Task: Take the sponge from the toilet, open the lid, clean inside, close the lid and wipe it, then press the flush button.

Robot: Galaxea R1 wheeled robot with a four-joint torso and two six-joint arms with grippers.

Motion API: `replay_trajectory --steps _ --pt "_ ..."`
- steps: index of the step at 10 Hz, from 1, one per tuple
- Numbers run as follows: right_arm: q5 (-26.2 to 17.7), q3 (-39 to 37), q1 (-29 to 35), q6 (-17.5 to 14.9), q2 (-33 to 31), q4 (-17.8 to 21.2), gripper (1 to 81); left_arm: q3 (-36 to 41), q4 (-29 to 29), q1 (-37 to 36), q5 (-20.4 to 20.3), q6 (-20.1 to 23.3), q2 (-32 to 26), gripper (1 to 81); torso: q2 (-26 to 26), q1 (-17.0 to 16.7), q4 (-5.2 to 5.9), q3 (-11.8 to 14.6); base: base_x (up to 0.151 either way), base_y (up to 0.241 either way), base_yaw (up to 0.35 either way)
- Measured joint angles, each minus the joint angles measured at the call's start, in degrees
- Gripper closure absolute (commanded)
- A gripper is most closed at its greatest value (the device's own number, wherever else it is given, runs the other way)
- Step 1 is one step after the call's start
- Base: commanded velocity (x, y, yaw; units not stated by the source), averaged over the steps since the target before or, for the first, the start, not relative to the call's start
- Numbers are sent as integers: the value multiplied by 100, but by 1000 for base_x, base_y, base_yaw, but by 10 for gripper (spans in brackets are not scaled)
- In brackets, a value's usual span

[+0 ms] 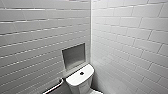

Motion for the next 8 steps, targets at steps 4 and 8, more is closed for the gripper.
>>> replay_trajectory --steps 4,8 --pt "0 -5 -12 0 -15 0 811 9 -417 -797 650 -5 157 811 0 0 0 -2 0 0 0" --pt "2 -10 -12 2 -52 18 811 -110 -562 -1554 908 -313 527 811 0 2 0 -15 0 0 0"
